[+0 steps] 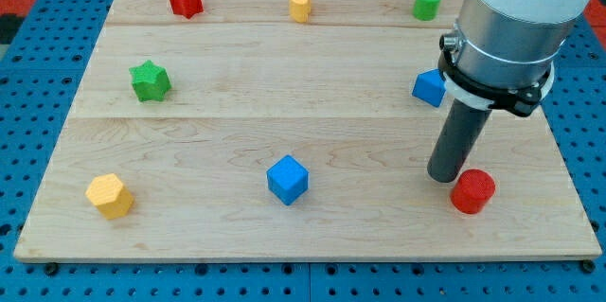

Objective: Move red circle towards the center

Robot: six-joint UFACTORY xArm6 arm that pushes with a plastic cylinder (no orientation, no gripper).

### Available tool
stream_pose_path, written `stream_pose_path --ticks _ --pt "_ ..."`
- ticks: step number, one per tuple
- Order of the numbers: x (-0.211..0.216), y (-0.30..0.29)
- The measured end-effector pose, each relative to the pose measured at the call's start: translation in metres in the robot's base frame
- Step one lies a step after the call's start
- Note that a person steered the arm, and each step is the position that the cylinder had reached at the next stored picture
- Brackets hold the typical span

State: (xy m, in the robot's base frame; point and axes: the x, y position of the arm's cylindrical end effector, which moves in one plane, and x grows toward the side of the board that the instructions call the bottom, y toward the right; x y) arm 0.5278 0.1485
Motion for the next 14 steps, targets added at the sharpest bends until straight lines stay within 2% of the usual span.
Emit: stream_pose_path --ticks 1,2,3,4,5,7,8,9,10,11,12,13,14 --pt "0.0 0.0" --pt "-0.003 0.026" --pt "-0.025 0.076" --pt "0.021 0.106" --pt "0.058 0.09" --pt "-0.028 -0.05" --pt "-0.021 -0.09" --pt "-0.004 -0.057" --pt "0.005 -0.119" --pt "-0.014 -0.192" --pt "-0.053 -0.224" --pt "-0.053 -0.212" --pt "-0.037 -0.236"
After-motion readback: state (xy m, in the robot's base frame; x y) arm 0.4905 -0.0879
